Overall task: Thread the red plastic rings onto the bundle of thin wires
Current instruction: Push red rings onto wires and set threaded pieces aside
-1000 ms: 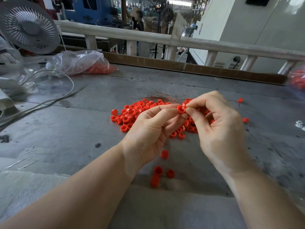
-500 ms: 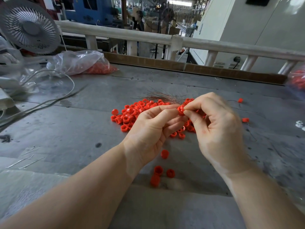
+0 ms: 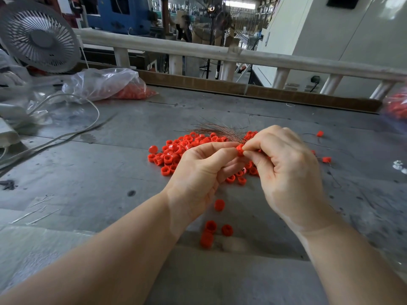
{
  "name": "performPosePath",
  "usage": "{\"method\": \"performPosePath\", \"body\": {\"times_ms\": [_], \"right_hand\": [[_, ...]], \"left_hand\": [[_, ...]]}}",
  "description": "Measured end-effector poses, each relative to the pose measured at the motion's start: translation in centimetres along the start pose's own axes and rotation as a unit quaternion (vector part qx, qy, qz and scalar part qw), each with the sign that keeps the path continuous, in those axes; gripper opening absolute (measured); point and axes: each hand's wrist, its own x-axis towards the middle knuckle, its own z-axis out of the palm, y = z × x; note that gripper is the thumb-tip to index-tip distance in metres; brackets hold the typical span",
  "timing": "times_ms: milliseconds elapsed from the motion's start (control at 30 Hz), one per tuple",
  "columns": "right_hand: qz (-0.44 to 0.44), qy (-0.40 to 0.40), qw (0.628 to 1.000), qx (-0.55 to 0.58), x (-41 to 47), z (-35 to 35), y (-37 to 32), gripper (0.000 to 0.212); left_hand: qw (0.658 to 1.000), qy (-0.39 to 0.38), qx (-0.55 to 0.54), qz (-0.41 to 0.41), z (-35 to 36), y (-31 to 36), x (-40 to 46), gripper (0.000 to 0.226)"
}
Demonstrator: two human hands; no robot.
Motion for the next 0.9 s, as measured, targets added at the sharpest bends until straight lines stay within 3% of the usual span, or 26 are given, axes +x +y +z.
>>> {"method": "performPosePath", "body": {"times_ms": [900], "right_hand": [[0.04,0.002,0.995,-0.096,-0.4,0.6,-1.8,0.009]], "left_hand": [[0.998,0.032,0.019,-0.048,-0.1,-0.3,0.2,0.01]]}}
